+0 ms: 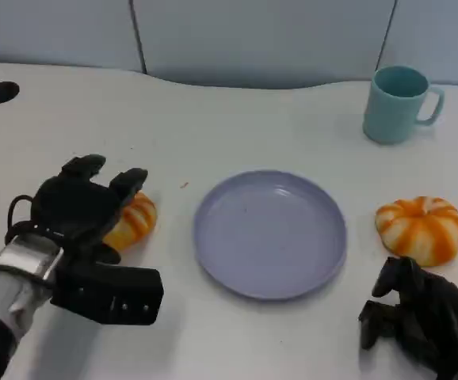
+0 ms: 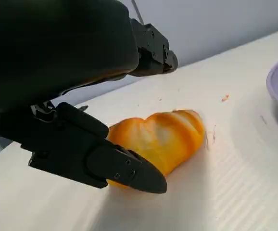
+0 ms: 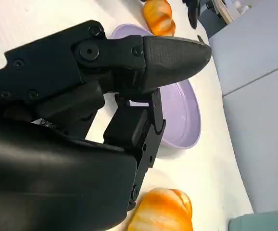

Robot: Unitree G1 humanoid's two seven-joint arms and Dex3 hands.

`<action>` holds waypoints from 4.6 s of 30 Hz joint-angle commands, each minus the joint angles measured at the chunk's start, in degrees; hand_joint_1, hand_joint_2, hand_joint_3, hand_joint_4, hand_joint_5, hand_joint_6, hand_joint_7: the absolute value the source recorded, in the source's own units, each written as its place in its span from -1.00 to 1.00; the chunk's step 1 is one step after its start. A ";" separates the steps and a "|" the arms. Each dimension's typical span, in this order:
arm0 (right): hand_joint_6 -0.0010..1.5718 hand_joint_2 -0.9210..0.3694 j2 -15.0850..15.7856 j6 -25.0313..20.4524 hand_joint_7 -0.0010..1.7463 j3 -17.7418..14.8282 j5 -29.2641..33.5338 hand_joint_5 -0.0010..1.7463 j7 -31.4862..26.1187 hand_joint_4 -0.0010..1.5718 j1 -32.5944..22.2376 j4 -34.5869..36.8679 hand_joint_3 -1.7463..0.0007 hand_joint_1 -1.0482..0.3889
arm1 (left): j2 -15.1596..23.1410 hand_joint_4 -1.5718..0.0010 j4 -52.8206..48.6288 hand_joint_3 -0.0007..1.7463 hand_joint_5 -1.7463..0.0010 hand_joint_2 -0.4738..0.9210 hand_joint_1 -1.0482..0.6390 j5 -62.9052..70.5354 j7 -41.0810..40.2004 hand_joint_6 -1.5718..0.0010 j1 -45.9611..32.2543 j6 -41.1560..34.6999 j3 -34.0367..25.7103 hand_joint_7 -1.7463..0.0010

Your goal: Grasp the bread from the table and place it into the plate.

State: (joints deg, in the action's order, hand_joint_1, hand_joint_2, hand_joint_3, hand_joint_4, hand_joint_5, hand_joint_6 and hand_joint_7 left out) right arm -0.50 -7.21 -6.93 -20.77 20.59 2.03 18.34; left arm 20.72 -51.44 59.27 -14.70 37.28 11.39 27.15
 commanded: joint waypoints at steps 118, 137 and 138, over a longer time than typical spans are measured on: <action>0.39 -1.00 0.02 -3.04 0.51 0.61 0.81 0.60 -1.04 0.53 -3.03 -2.49 0.47 -0.19 | -18.32 -0.13 -22.42 0.41 -1.00 0.49 -0.14 -16.09 -3.31 0.12 19.62 30.84 7.77 -1.00; 0.40 -1.00 0.27 -2.38 0.49 0.56 0.50 0.57 -0.23 0.55 -2.78 -1.64 0.48 -0.21 | -17.80 0.48 -21.82 -0.82 0.77 0.99 -0.38 -16.70 6.44 0.42 20.53 26.42 7.74 0.99; 0.39 -1.00 0.32 -2.18 0.50 0.56 0.49 0.58 0.00 0.55 -2.72 -1.46 0.47 -0.21 | -17.77 0.53 -21.73 -0.83 0.80 1.00 -0.42 -16.55 6.51 0.48 20.59 26.21 7.86 1.00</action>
State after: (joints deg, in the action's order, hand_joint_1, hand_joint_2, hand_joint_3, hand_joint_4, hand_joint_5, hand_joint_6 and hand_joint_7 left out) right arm -0.73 -9.05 -6.20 -20.75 20.48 0.56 15.63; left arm 2.06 -73.67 42.51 -8.96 56.03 38.29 34.72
